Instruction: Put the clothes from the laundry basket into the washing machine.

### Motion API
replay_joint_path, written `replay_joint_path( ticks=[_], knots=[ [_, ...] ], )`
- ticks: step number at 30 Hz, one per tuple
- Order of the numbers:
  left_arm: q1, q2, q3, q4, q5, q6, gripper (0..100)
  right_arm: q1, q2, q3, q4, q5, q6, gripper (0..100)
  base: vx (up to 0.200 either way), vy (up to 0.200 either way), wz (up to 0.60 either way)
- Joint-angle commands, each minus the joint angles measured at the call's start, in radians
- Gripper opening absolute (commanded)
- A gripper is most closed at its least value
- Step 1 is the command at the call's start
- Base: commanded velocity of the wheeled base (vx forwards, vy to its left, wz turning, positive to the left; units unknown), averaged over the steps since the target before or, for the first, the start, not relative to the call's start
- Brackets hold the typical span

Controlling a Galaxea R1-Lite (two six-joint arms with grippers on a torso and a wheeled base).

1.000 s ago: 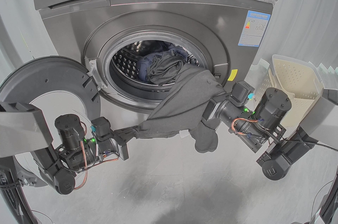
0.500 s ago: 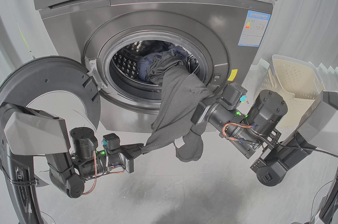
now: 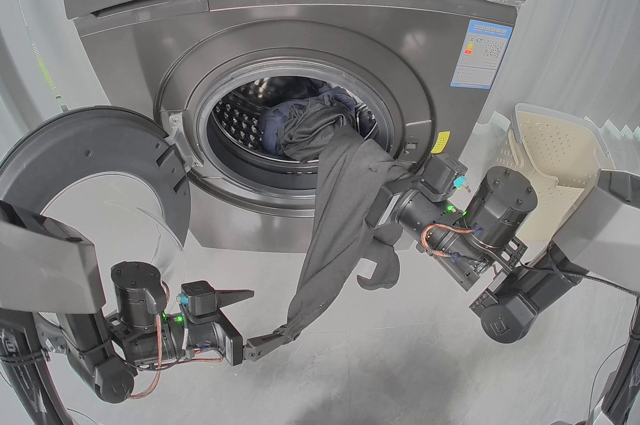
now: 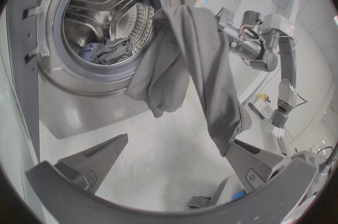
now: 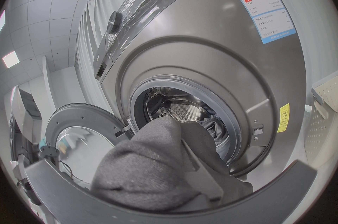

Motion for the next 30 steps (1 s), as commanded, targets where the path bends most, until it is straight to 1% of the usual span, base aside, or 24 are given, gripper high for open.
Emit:
replay_joint_path(
  ticks=[1, 3, 5, 7, 9, 10, 13, 15, 17, 20, 23, 25, 26, 28, 30],
  knots=[
    [-0.024, -0.106, 0.028, -0.001, -0.002, -0.008, 100, 0.002, 0.036, -0.021, 0.001, 0.001, -0.002, 0, 0.0, 0.0, 0.0],
    [-0.024, -0.157, 0.057, 0.001, -0.004, -0.008, 100, -0.002, 0.062, -0.044, 0.002, 0.002, -0.005, 0, 0.0, 0.0, 0.0],
    [-0.029, -0.169, 0.11, 0.001, -0.001, 0.003, 100, -0.018, 0.076, -0.066, 0.002, 0.004, -0.006, 0, 0.0, 0.0, 0.0],
    [-0.039, -0.16, 0.156, 0.001, 0.01, 0.008, 100, -0.036, 0.082, -0.082, -0.001, 0.007, -0.006, 0, 0.0, 0.0, 0.0],
    [-0.035, -0.139, 0.176, -0.001, 0.012, 0.009, 100, -0.041, 0.079, -0.098, -0.004, 0.012, -0.006, 0, 0.0, 0.0, 0.0],
    [-0.033, -0.137, 0.175, -0.001, 0.012, 0.009, 100, -0.041, 0.079, -0.098, -0.004, 0.012, -0.006, 0, 0.0, 0.0, 0.0],
    [0.008, -0.145, 0.132, -0.001, 0.016, 0.0, 100, -0.041, 0.074, -0.09, -0.006, 0.012, -0.006, 0, 0.0, 0.0, 0.0],
    [0.025, -0.165, 0.127, -0.001, 0.019, -0.002, 100, -0.045, 0.071, -0.089, -0.006, 0.012, -0.005, 0, 0.0, 0.0, 0.0],
    [0.019, -0.171, 0.135, -0.001, 0.019, -0.002, 100, -0.048, 0.07, -0.089, -0.006, 0.012, -0.005, 0, 0.0, 0.0, 0.0],
    [0.002, -0.163, 0.126, -0.001, 0.021, -0.002, 100, -0.033, 0.07, -0.085, -0.006, 0.01, -0.005, 0, 0.0, 0.0, 0.0],
    [-0.022, -0.146, 0.047, -0.001, 0.021, -0.015, 100, 0.01, 0.07, -0.078, -0.003, 0.004, -0.003, 0, 0.0, 0.0, 0.0],
    [-0.038, -0.126, -0.015, -0.001, 0.022, -0.032, 100, 0.021, 0.076, -0.078, 0.001, 0.001, -0.002, 0, 0.0, 0.0, 0.0],
    [-0.041, -0.123, -0.026, -0.001, 0.022, -0.035, 100, 0.022, 0.077, -0.078, 0.001, 0.001, -0.002, 0, 0.0, 0.0, 0.0],
    [-0.064, -0.091, -0.114, 0.001, 0.035, -0.055, 100, 0.03, 0.091, -0.085, 0.002, 0.001, 0.0, 0, 0.0, 0.0, 0.0],
    [-0.084, -0.057, -0.169, 0.001, 0.05, -0.063, 100, 0.031, 0.103, -0.087, 0.002, -0.001, 0.001, 0, 0.0, 0.0, 0.0]
  ],
)
